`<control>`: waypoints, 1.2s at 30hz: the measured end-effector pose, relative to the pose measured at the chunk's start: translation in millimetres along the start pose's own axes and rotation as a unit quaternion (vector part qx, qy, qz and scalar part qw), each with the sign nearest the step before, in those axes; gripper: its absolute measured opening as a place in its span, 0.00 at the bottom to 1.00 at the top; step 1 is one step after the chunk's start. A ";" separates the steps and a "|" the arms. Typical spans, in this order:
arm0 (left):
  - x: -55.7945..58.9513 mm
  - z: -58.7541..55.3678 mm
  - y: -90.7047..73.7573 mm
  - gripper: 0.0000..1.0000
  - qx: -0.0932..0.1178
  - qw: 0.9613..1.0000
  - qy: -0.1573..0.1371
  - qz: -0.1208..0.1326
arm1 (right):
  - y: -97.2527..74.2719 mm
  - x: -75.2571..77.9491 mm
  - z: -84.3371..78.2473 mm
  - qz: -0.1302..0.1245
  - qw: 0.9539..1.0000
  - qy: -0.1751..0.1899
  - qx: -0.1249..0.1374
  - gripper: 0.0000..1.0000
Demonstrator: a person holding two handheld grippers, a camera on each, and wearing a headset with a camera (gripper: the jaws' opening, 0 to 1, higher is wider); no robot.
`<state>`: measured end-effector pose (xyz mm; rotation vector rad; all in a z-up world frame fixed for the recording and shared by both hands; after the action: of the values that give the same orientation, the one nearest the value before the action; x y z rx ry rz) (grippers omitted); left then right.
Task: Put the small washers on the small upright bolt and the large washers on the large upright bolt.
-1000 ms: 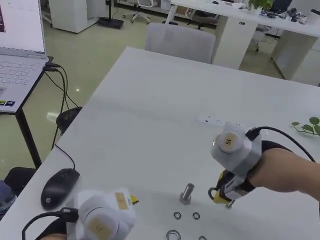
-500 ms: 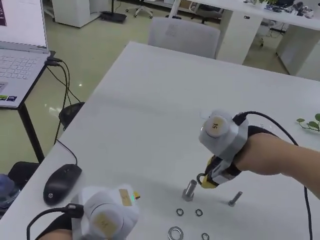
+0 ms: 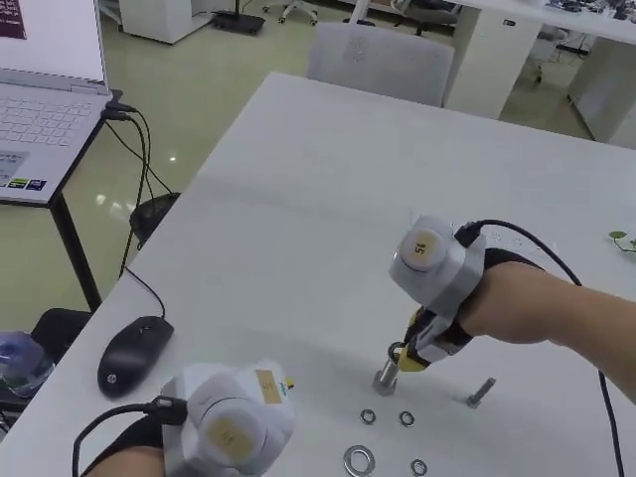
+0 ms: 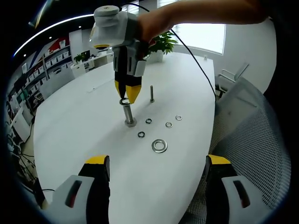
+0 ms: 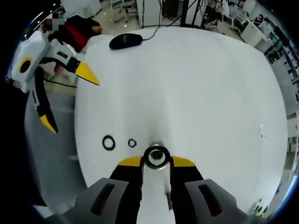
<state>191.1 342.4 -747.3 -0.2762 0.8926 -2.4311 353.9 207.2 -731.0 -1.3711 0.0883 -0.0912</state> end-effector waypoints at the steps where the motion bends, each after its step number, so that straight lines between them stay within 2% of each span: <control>1: -0.1 0.7 -0.5 0.84 0.000 1.000 0.000 0.000 | 1.3 0.2 0.6 0.000 1.000 -0.002 -0.001 0.22; 18: -3.5 1.3 -3.8 0.82 -0.001 1.000 -0.004 0.005 | 25.8 -0.4 -2.8 0.011 1.000 -0.005 -0.020 0.22; 36: -1.5 1.1 -1.9 0.81 -0.007 1.000 -0.005 0.005 | 54.6 -0.6 -8.2 0.009 1.000 -0.004 -0.020 0.22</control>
<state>191.9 343.9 -745.2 -0.2870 0.9044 -2.4127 353.1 210.1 -786.2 -1.4108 0.0962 -0.0703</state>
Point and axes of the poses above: the centre of the closed fingertips' face, and the gripper's own axes: y roughly forward along the fingers, x roughly to its right, z roughly out of its top, the point moved 8 cm from there along -y, roughly backward along the fingers
